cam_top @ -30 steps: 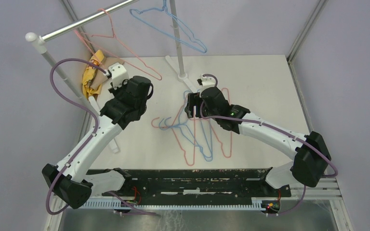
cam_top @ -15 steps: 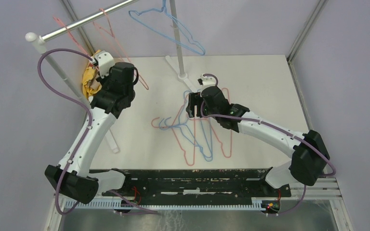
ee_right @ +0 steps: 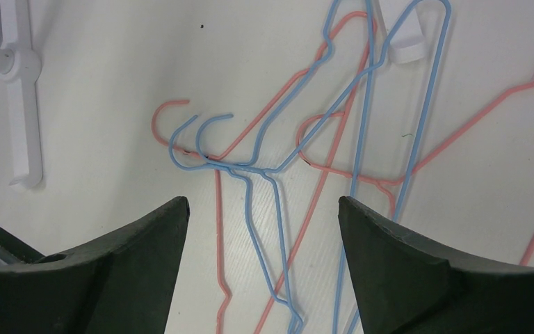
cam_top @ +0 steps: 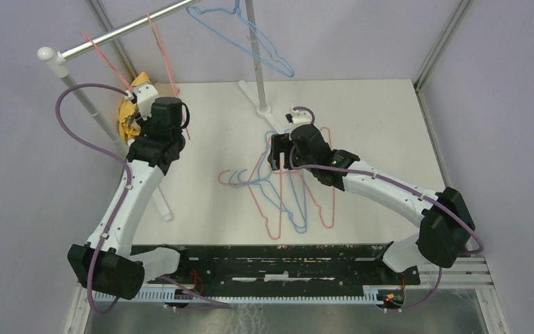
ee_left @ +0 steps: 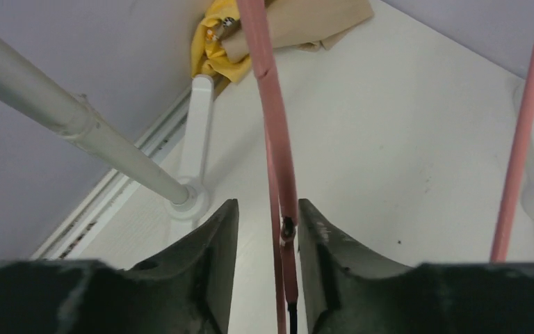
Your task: Organize the hangers
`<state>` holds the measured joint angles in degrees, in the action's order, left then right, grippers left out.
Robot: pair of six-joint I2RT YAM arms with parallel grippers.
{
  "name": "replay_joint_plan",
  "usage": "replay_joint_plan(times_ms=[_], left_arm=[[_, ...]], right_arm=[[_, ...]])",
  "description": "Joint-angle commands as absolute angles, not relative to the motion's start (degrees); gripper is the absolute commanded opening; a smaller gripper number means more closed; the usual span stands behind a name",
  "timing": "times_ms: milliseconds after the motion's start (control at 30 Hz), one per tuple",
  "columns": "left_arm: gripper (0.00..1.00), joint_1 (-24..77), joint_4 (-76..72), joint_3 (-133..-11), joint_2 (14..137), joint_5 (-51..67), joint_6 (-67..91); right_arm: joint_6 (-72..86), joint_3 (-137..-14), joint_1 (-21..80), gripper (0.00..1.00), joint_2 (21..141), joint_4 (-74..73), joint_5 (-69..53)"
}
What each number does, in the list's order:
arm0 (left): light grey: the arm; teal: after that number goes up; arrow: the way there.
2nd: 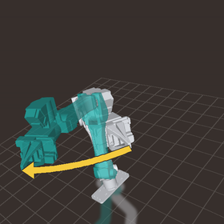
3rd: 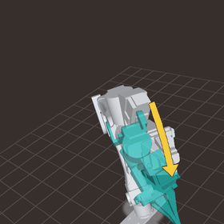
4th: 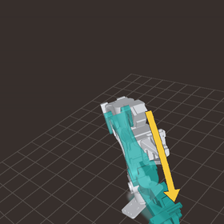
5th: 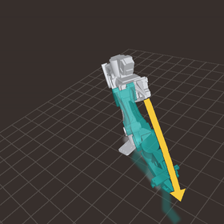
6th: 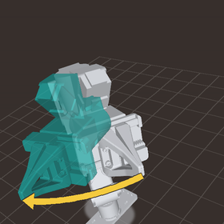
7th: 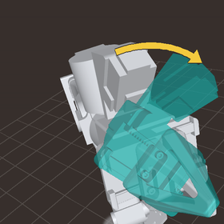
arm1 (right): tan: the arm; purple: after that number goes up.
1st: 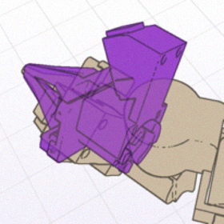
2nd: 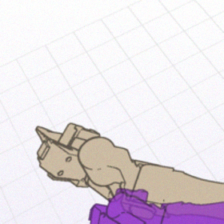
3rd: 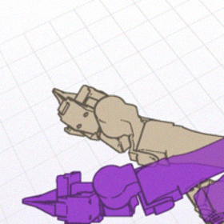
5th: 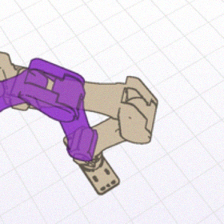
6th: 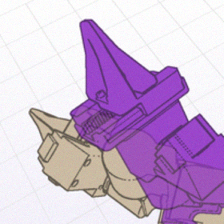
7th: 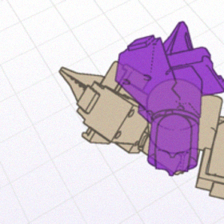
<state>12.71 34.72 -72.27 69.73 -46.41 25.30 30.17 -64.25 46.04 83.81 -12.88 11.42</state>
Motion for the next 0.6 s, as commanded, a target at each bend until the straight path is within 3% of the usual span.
replay_joint_plan(times_ms=[0, 67, 300, 567], left_arm=[[0.56, 12.57, 30.26, -68.08, 64.74, -39.61, 24.11], [0.71, 12.64, 29.74, -66.5, 63.26, -38.33, 24.7], [0.99, 12.83, 27.73, -59.11, 57.87, -31.21, 27.15], [0.99, 16.3, 24.91, -48.66, 53.14, -24.77, 29.72]], right_arm=[[30.09, -64.09, 45.8, 0.87, 84.42, -10.47, 11.19], [30.16, -64.07, 45.82, 0.87, 84.83, -10.44, 10.99], [30.16, -63.25, 45.79, 0.88, 85.96, -9.5, 9.89], [29.62, -64.1, 45.84, 0.86, 89.75, -9.63, 7.92]])
